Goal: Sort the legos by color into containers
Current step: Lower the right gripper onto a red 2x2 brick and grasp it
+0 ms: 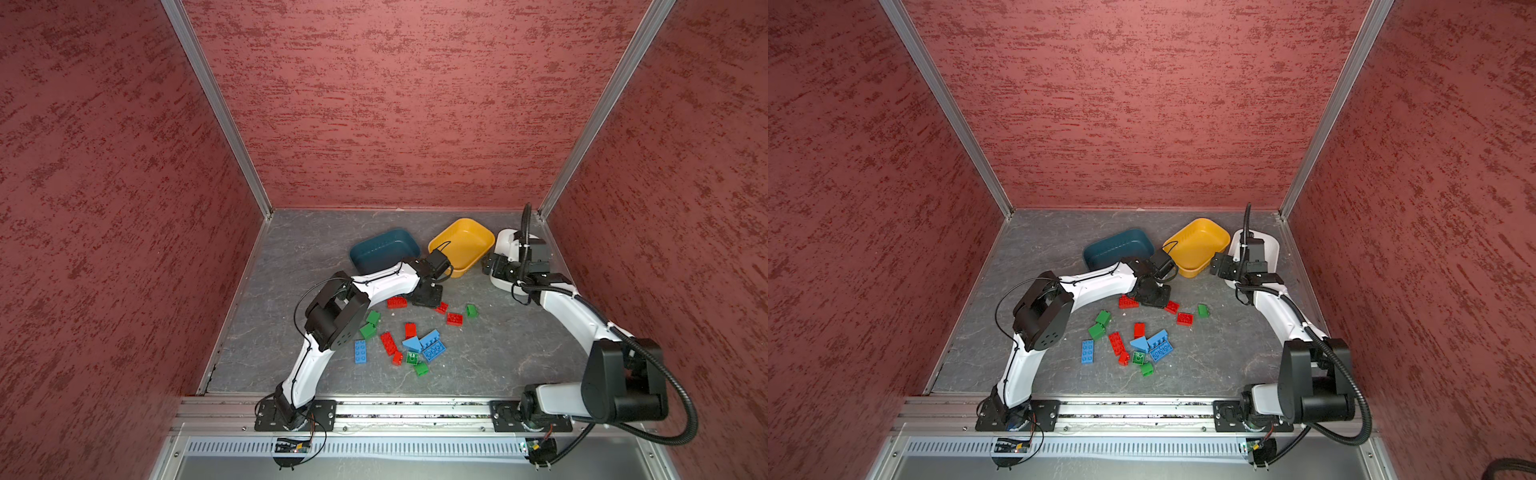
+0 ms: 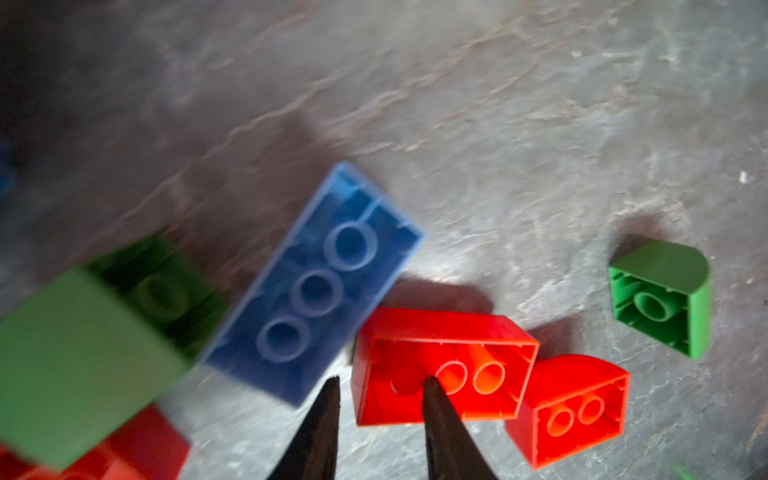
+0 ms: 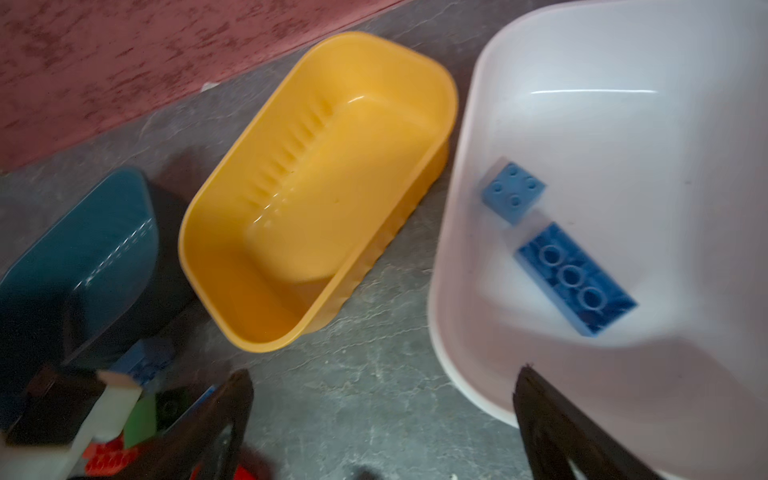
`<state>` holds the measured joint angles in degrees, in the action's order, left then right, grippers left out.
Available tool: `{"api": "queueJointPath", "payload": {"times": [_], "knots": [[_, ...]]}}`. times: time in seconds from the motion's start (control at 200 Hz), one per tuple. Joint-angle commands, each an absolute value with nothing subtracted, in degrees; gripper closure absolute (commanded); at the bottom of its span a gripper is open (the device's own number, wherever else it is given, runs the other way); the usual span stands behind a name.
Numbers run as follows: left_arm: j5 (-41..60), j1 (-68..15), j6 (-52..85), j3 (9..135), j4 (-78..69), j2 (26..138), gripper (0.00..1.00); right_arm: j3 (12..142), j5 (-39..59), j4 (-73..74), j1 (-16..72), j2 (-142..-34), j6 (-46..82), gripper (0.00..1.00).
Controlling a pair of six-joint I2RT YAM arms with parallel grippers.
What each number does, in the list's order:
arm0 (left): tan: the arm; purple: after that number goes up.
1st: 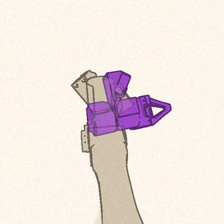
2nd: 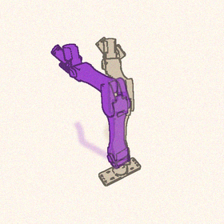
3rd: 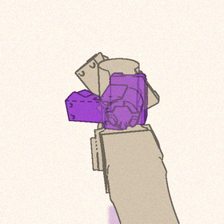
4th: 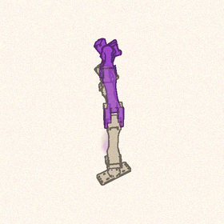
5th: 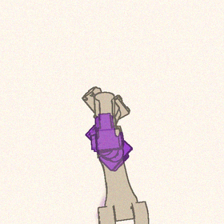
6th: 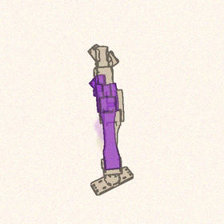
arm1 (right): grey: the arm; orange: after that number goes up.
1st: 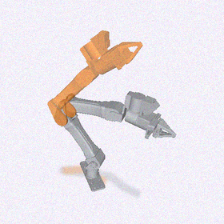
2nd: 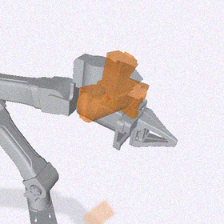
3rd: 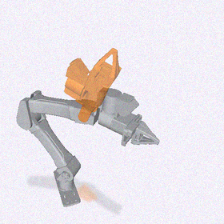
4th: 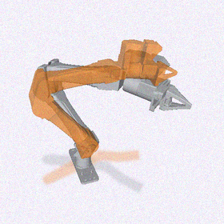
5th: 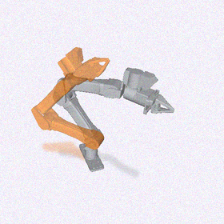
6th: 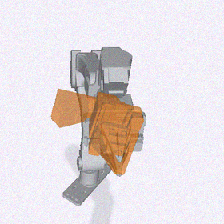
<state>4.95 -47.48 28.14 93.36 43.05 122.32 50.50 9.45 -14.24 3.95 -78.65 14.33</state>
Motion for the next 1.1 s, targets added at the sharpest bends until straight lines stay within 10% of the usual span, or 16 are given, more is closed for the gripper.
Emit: {"api": "queueJointPath", "payload": {"times": [0.0, 0.421, 0.601, 1.092], "knots": [[7.03, -46.61, 30.56, 90.87, 39.67, 118.30, 0.54, 50.45, 14.78, -17.54, 8.71, -79.39, 7.18, 0.02], [-7.44, -40.56, 43.16, 67.47, 26.80, 93.90, 0.30, 52.97, 19.36, -23.21, 25.82, -90.43, -17.69, 0.12], [-15.23, -39.12, 46.42, 61.37, 27.10, 86.82, 0.00, 54.74, 13.84, -23.02, 28.67, -94.77, -22.11, 0.27], [-21.18, -37.01, 46.62, 58.01, 29.65, 82.16, 0.01, 58.08, 4.18, -23.38, 33.93, -101.22, -25.70, 0.49]]}}
